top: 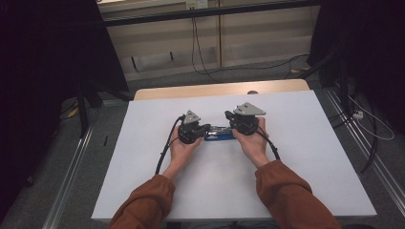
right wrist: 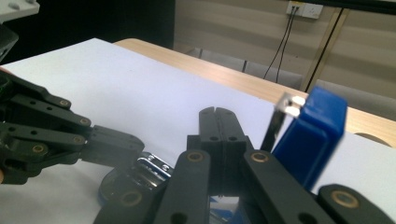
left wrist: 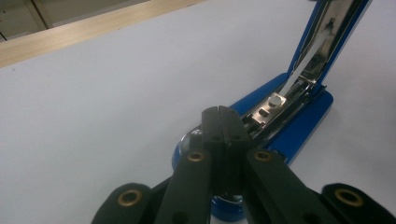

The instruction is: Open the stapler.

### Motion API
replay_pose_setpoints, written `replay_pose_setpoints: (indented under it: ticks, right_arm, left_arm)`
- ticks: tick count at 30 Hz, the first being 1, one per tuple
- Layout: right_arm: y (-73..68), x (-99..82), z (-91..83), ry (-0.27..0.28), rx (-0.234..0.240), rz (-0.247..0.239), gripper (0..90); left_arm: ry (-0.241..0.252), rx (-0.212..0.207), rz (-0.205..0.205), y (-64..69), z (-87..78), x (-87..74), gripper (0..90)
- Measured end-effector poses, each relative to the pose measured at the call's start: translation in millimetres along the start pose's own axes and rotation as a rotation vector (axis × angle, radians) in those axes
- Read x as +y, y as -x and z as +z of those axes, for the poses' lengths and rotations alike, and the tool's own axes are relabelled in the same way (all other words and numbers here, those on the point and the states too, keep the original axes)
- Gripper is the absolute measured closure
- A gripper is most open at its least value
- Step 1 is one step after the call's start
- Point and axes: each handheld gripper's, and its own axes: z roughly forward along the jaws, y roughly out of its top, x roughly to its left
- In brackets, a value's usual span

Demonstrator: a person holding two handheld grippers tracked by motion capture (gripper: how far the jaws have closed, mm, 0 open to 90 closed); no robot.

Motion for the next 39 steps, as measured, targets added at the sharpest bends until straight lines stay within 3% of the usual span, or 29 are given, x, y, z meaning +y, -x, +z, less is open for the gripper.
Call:
replay_pose_setpoints:
  ticks: [13,39]
  right_arm:
    - [13.8,-3.1,-8.2,-0.002,-0.016,0.016,90.0]
    - [28.7,-8.7,-19.6,-0.015,-0.036,0.040,90.0]
  left_arm:
    - [0.003,0.002,-0.011,0.6,0.0,-0.5,90.0]
    - [0.008,-0.002,-0.021,-0.2,-0.4,-1.5,90.0]
